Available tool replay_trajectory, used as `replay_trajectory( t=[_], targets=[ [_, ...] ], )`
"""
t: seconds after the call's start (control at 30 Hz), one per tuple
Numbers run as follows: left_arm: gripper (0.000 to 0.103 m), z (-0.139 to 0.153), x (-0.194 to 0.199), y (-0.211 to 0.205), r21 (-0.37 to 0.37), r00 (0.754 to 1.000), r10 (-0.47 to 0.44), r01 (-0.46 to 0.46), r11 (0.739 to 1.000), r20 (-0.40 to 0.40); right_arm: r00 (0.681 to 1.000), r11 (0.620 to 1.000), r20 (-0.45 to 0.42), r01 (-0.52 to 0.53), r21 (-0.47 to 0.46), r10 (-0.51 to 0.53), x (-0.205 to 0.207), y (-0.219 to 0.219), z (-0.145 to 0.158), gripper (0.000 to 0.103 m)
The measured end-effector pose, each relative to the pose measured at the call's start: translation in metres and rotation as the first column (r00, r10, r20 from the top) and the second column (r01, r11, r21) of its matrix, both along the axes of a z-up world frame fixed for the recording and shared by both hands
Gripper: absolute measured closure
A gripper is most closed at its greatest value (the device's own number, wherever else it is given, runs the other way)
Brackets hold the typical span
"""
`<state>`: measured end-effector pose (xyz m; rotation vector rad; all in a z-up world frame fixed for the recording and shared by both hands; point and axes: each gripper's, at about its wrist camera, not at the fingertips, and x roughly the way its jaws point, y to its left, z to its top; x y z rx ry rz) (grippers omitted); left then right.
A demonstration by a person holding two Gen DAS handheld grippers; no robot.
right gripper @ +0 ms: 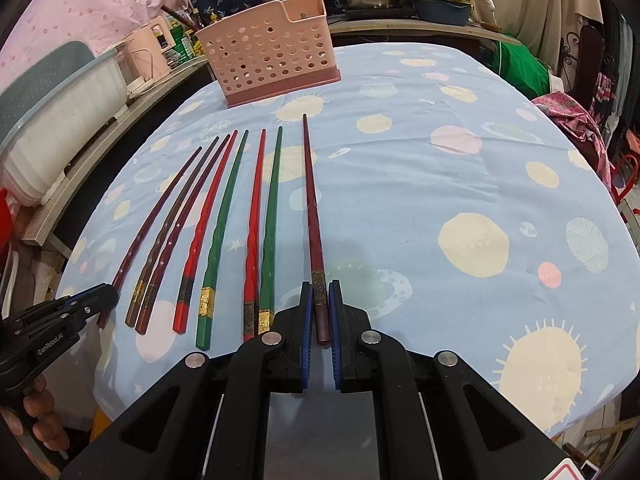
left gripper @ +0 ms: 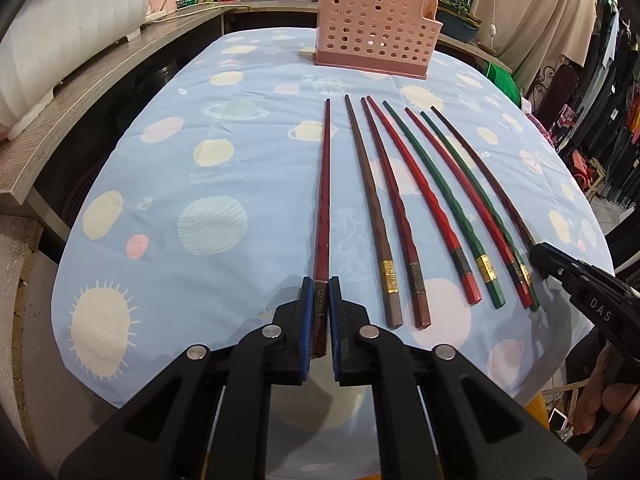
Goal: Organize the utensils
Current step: 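Grasp a brown chopstick with the right tool while the left tool grasps a dark red chopstick, then carry both chopsticks to the pink holder and release them inside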
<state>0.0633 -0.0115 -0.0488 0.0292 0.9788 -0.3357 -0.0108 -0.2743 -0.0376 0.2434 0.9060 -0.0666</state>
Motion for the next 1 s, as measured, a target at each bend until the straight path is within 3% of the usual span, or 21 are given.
replay_trajectory(
  t=[0.53, 1.0],
  targets=[
    [0.096, 0.052, 0.02, 0.01, -0.075, 0.998, 0.028, -0.024, 0.997, 0.05, 0.995, 0.999, 0.091, 0.038, 0.029, -0.041, 0.014, -0.025, 0.044, 0.096],
    [0.096, 0.123, 0.061, 0.013, -0.115, 0.979, 0.073, -0.052, 0.992, 0.189, 0.966, 0.996, 0.248, 0.055, 0.073, -0.071, 0.041, -0.052, 0.11, 0.096]
  ],
)
